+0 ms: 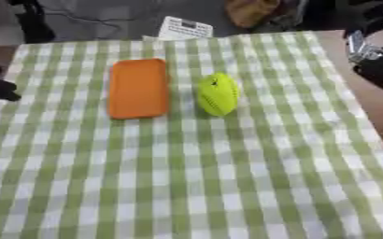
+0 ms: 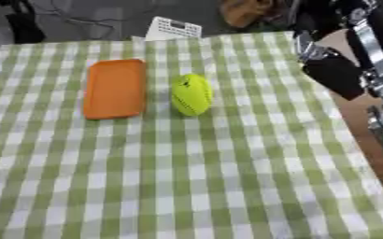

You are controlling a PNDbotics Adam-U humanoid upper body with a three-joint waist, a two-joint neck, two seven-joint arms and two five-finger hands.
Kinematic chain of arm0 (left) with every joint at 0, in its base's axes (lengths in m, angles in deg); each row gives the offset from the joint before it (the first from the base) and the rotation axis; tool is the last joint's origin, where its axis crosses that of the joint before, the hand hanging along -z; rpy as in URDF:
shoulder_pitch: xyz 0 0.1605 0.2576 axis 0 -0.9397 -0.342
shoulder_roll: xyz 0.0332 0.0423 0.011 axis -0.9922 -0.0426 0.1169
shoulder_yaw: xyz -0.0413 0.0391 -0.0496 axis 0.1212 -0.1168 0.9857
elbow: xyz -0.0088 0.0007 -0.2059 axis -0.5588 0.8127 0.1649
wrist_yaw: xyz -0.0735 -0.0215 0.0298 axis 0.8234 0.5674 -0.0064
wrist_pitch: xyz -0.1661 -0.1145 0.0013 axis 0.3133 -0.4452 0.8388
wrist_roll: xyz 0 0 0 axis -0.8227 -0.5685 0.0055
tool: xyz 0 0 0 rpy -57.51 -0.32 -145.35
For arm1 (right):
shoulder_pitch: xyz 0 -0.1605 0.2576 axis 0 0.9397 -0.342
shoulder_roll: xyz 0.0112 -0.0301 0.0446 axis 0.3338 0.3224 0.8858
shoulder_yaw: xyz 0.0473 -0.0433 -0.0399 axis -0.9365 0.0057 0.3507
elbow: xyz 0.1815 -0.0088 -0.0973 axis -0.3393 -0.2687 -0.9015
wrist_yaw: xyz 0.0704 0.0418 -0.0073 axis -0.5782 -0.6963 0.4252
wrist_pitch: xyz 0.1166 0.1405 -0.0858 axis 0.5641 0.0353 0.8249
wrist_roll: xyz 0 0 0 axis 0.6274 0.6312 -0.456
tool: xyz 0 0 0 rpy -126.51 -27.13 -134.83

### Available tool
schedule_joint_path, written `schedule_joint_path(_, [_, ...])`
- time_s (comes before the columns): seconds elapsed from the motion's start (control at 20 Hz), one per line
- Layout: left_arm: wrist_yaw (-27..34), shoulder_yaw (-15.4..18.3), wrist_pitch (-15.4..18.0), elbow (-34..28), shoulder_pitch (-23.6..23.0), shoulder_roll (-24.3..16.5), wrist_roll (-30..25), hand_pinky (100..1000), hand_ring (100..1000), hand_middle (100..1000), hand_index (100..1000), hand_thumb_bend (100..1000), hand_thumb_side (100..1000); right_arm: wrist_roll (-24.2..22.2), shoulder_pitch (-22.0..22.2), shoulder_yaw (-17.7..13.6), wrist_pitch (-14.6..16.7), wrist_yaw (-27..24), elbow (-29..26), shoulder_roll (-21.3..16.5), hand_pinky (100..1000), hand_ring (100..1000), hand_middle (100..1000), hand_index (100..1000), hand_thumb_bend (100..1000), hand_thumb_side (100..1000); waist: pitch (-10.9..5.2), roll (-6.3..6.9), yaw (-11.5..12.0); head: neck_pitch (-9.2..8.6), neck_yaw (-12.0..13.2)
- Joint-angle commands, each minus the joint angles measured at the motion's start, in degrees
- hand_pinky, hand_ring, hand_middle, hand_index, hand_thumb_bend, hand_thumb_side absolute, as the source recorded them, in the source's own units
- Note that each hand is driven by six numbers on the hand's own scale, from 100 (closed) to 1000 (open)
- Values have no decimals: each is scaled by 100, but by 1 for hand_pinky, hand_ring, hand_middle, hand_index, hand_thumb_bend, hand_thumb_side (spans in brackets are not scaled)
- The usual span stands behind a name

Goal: Pick up objects on the table and place them in the box.

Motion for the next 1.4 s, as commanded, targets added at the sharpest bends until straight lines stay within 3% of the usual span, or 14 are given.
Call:
schedule_joint_path(0.05, [39,-19,9,-56,17,-111,-32,652,673,714,778,155,955,-194,-253,74,-31,39,182,-241,606,690,769,899,100,550,-208,-99,22,-27,-66])
schedule_joint_path(0.4, [55,-52,17,-36,11,-115,-77,652,673,712,779,155,954,-665,-736,327,126,347,906,-275,630,717,796,912,100,572,-235,-107,80,-18,-129])
schedule_joint_path(0.45, [56,-54,18,-34,11,-117,-80,652,673,711,778,155,955,-730,-770,353,155,374,970,-276,657,745,825,922,100,609,-236,-112,94,-16,-138])
schedule_joint_path(0.75, [62,-87,8,-22,6,-116,-130,651,673,710,778,156,957,-1428,-1158,587,299,544,1576,-187,672,760,841,927,100,637,-249,-164,211,15,-200])
schedule_joint_path(1.25, [68,-117,1,-8,-3,-122,-177,651,673,710,778,156,959,-1559,-1574,776,431,665,2379,87,685,769,841,932,100,671,-259,-212,361,50,-274])
schedule_joint_path(1.4, [73,-125,2,-4,-4,-124,-188,651,673,710,778,156,959,-1636,-1657,808,492,670,2586,119,799,867,855,937,148,724,-265,-215,377,42,-302])
